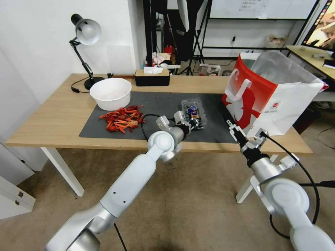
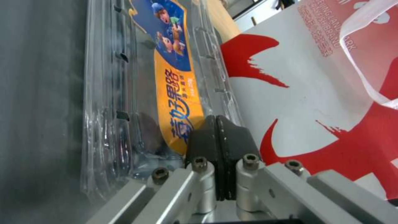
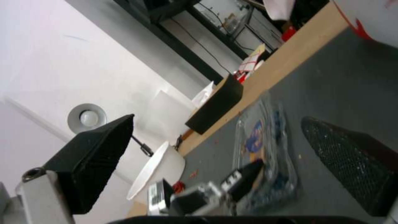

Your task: Close the takeout container lid, then place the container into the takeout bag.

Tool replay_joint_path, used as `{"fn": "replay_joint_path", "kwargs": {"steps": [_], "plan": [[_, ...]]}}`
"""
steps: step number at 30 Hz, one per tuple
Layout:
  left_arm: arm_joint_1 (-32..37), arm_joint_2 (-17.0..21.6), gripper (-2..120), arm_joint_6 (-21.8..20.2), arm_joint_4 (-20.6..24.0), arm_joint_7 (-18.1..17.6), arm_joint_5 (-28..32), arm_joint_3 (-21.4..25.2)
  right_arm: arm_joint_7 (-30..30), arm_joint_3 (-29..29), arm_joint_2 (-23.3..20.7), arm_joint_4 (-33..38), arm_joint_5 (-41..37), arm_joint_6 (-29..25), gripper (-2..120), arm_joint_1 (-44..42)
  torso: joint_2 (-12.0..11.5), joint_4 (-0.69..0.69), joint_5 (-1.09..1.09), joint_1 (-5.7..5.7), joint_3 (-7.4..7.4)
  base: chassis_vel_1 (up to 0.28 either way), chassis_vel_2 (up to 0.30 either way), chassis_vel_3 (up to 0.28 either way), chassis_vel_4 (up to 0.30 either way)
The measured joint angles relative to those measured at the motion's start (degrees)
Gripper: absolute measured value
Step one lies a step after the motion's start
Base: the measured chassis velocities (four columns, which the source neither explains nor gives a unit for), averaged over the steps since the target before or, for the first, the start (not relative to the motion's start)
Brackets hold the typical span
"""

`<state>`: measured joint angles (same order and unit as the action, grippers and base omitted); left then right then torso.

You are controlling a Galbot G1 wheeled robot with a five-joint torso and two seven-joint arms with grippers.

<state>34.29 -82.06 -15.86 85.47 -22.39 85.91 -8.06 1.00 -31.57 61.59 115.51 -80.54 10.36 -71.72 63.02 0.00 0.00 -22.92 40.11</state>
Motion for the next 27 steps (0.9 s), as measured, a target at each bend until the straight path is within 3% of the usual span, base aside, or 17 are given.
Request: {"fn": "replay_joint_path", "kwargs": {"steps": [22, 27], "plan": [[0.04, 0.08, 0, 0.29, -0.91, 0.23, -0.09, 0.18, 6.08, 8.48, -1.75, -11.93, -1.76, 4.43, 100, 16.05, 0.0, 0.0, 0.0, 0.0, 0.0, 0.0, 0.0, 0.0, 0.0], [0.12, 0.26, 0, 0.33, -0.75, 0.23, -0.09, 0.2, 9.93, 12.34, -1.92, -14.97, -1.29, 8.91, 100, 20.95, 0.0, 0.0, 0.0, 0.0, 0.0, 0.0, 0.0, 0.0, 0.0]]}}
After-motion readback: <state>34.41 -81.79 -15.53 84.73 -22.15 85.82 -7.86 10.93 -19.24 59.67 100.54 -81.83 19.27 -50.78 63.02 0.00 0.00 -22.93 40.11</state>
